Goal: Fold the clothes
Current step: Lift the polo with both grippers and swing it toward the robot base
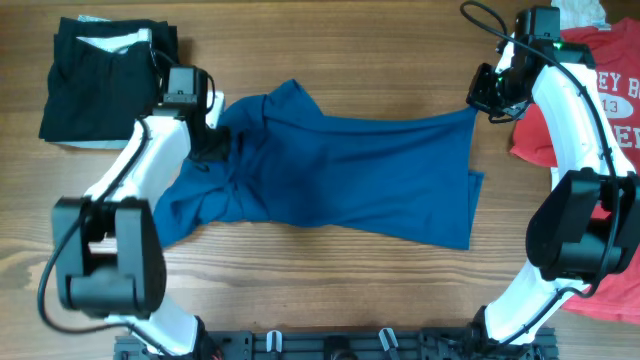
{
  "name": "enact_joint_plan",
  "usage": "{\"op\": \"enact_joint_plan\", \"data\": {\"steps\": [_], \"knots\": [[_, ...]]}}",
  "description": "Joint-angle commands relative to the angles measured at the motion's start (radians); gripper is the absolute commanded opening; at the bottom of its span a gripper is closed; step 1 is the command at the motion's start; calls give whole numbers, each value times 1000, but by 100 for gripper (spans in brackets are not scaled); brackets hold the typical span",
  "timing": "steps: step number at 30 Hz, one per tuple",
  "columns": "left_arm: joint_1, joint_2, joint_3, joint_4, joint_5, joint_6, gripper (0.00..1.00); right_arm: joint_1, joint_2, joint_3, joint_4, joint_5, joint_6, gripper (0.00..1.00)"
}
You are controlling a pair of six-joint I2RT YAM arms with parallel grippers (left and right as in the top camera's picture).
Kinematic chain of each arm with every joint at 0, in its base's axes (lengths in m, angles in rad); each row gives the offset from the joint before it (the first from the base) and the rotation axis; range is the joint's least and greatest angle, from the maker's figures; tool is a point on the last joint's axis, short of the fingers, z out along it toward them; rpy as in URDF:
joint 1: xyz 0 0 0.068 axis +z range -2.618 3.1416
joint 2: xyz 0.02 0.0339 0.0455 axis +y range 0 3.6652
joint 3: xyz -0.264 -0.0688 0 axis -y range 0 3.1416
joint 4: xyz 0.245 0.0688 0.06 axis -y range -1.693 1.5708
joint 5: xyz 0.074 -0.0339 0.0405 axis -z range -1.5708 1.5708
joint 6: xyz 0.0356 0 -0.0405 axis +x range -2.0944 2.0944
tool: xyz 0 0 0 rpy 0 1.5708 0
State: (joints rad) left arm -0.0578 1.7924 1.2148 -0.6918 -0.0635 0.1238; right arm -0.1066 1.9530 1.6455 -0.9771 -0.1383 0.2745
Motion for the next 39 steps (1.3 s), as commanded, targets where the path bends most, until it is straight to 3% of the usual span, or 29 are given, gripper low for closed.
{"op": "enact_joint_plan", "data": {"steps": [1, 5, 13, 17, 25, 35, 39], "knots": [[4, -182, 63, 1, -29, -54, 4, -4, -30, 19, 3, -9, -12, 4], [4, -316, 63, 0, -43, -57, 4, -4, -88, 20, 5, -9, -10, 4], [4, -638, 123, 8, -57, -93, 4, -12, -409, 76, -72, 38, 14, 4], [4, -805, 208, 8, -84, -163, 4, -23, -549, 208, -182, 37, -9, 4], [4, -1050, 396, 3, -83, -162, 4, -23, -756, 587, -401, 71, -24, 4], [4, -1106, 655, -137, -24, -150, 4, -23, -814, 1015, -631, 111, -48, 4], [4, -1102, 684, -145, -60, -108, 4, -23, -812, 1060, -625, 130, -46, 4]]}}
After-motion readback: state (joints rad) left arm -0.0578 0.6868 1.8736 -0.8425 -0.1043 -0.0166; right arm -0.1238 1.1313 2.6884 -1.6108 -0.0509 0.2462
